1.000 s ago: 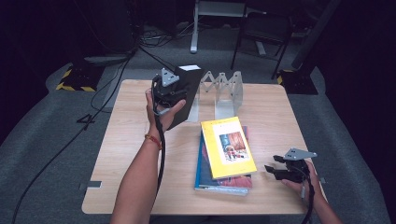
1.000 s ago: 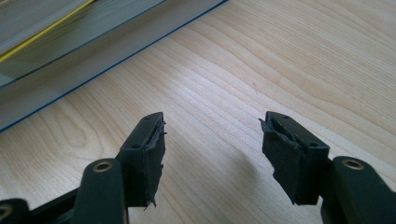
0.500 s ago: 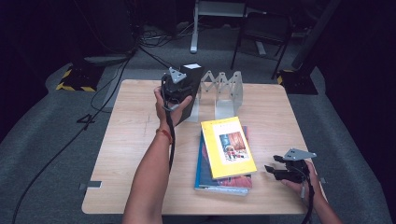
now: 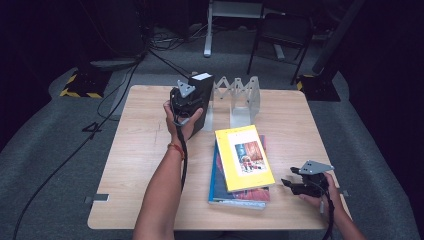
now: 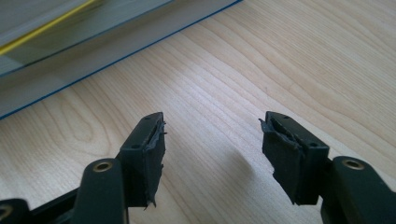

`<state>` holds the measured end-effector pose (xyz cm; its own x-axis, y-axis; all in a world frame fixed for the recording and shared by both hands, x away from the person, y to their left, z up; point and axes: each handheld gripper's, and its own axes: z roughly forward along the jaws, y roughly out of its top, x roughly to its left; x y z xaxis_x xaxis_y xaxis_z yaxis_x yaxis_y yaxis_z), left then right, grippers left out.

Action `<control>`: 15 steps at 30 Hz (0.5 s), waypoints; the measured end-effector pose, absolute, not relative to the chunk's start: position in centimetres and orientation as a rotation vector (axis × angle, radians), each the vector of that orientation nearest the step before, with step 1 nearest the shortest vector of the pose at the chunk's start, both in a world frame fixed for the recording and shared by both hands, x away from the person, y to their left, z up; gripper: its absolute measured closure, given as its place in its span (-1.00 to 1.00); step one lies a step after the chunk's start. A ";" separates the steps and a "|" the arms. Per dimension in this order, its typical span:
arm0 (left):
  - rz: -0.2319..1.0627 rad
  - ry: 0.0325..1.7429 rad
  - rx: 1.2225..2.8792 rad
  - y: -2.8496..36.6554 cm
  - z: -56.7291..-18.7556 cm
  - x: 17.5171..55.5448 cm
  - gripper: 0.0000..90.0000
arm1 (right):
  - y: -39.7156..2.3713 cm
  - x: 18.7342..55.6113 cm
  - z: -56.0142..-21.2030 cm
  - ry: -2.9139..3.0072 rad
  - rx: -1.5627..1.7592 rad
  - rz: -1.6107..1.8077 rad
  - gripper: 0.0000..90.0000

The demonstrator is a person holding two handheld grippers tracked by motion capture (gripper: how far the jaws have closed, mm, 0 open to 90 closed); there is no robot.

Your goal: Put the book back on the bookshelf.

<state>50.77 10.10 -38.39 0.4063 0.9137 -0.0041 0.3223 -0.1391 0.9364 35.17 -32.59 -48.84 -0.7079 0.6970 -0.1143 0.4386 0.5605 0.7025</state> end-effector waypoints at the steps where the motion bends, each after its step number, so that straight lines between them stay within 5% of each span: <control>1: 0.757 1.089 1.686 10.1 -38.4 50.5 0.14 | -32.6 35.2 -48.9 2.420 0.926 0.931 -0.11; 15: 0.685 1.055 1.710 13.6 -39.7 46.8 0.12 | -32.4 35.2 -48.9 2.413 0.915 0.890 -0.12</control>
<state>46.78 13.56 -39.66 0.4646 0.8851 -0.0273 0.3356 -0.1475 0.9304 35.24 -32.37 -48.94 -0.7012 0.6983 -0.1438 0.4376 0.5808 0.6864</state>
